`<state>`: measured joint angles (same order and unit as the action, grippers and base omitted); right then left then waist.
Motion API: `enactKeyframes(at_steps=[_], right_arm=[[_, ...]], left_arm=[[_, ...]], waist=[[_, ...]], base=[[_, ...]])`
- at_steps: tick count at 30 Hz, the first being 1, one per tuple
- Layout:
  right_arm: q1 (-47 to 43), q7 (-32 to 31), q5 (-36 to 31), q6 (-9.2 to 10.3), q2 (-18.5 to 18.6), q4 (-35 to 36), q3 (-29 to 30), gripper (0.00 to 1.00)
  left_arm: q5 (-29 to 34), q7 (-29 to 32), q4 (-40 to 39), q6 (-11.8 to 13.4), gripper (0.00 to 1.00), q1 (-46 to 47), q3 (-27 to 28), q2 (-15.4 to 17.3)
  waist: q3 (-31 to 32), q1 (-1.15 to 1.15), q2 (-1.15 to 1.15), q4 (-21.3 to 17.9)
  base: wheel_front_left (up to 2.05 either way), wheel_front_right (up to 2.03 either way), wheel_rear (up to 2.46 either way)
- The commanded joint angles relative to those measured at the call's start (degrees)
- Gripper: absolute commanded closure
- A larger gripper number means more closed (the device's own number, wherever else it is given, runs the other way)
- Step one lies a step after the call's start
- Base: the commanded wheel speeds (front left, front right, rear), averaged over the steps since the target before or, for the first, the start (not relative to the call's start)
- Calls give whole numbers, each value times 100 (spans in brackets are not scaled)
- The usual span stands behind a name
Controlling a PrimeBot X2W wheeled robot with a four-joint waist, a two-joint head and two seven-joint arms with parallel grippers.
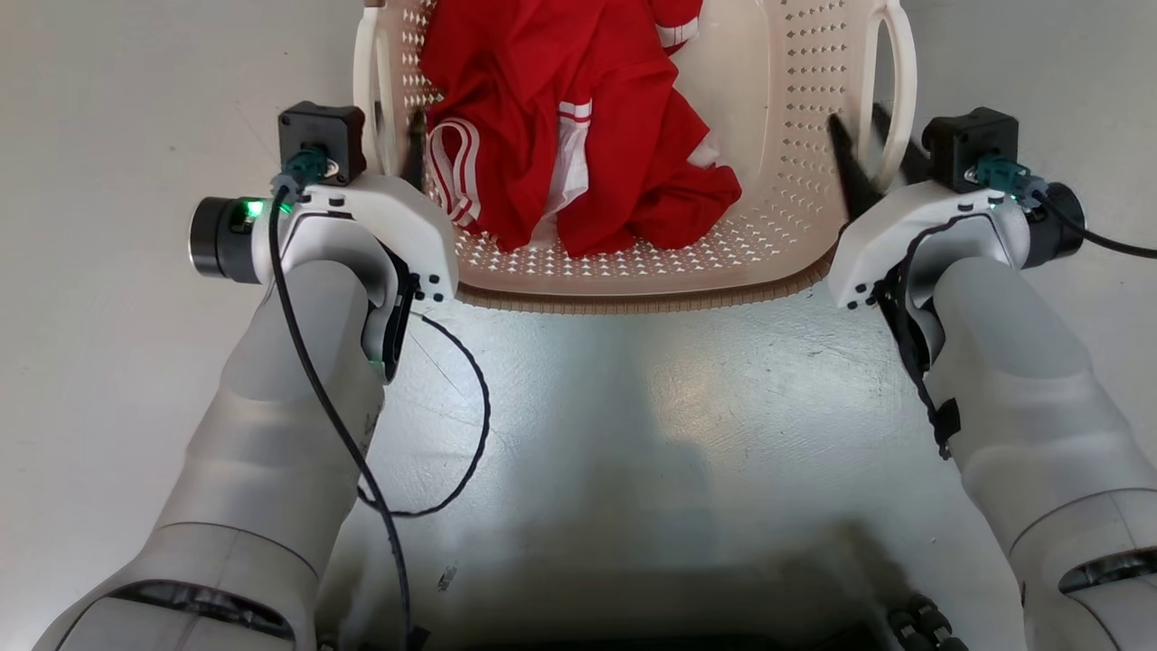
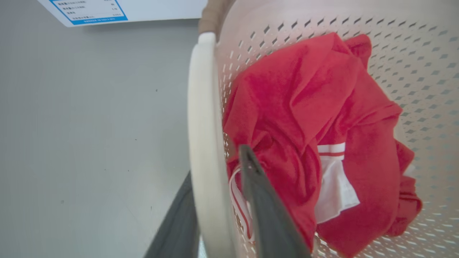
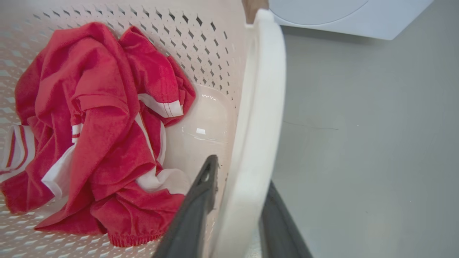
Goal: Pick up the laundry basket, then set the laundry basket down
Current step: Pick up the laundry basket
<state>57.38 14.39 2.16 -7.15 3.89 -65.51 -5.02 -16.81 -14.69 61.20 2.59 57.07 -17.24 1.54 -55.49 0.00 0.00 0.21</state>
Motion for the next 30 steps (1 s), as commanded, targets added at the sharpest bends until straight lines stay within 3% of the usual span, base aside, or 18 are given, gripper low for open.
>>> enactKeyframes(at_steps=[1,18,30], right_arm=[[-127,61,48,-34,-102,35,-99,100],[-96,61,410,-34,-102,-462,-555,100],[-450,-371,1144,-34,-102,-574,-1444,100]], left_arm=[[-48,-30,-48,34,100,-1,32,133],[-489,-30,45,154,100,-47,-413,133],[-738,-31,540,34,100,-439,-791,133]], waist=[[2,0,0,-2],[242,0,0,25],[1153,0,0,-62]], base=[[0,0,0],[0,0,0],[0,0,0]])
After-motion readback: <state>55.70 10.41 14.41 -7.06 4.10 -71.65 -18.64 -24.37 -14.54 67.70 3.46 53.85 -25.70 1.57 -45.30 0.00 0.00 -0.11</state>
